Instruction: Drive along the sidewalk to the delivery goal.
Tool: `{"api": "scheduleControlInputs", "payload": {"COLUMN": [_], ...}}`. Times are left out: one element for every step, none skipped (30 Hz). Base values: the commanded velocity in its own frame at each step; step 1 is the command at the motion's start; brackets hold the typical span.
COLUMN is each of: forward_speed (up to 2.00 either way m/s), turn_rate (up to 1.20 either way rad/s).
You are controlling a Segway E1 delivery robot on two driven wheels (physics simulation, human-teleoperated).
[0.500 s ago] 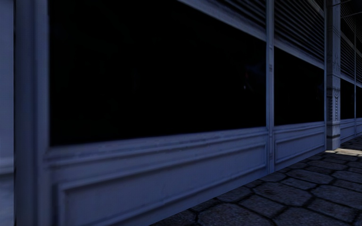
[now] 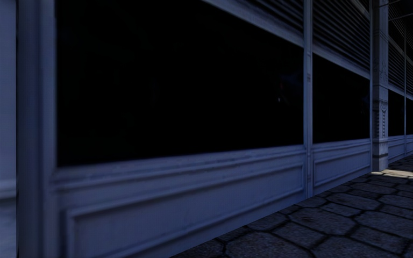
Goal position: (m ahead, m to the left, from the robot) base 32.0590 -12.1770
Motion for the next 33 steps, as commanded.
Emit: {"api": "scheduleControlInputs", "payload": {"forward_speed": [0.00, 0.00, 0.00, 0.00, 0.00, 0.00, 0.00, 0.00, 0.00, 0.00, 0.00, 0.00, 0.00, 0.00, 0.00, 0.00, 0.00, 0.00, 0.00, 0.15, 0.49, 0.79, 0.91, 0.93, 0.93, 0.93, 0.94, 0.94, 0.94, 0.94, 0.94, 0.94, 0.94], "turn_rate": [0.00, 0.00, 0.00, 0.00, 0.00, 0.00, 0.00, 0.00, 0.00, 0.00, 0.00, 0.00, 0.00, 0.00, 0.00, -0.03, -0.19, -0.30, -0.35, -0.36, -0.37, -0.37, -0.38, -0.38, -0.38, -0.38, -0.38, -0.38, -0.38, -0.38, -0.38, -0.38, -0.38]}}
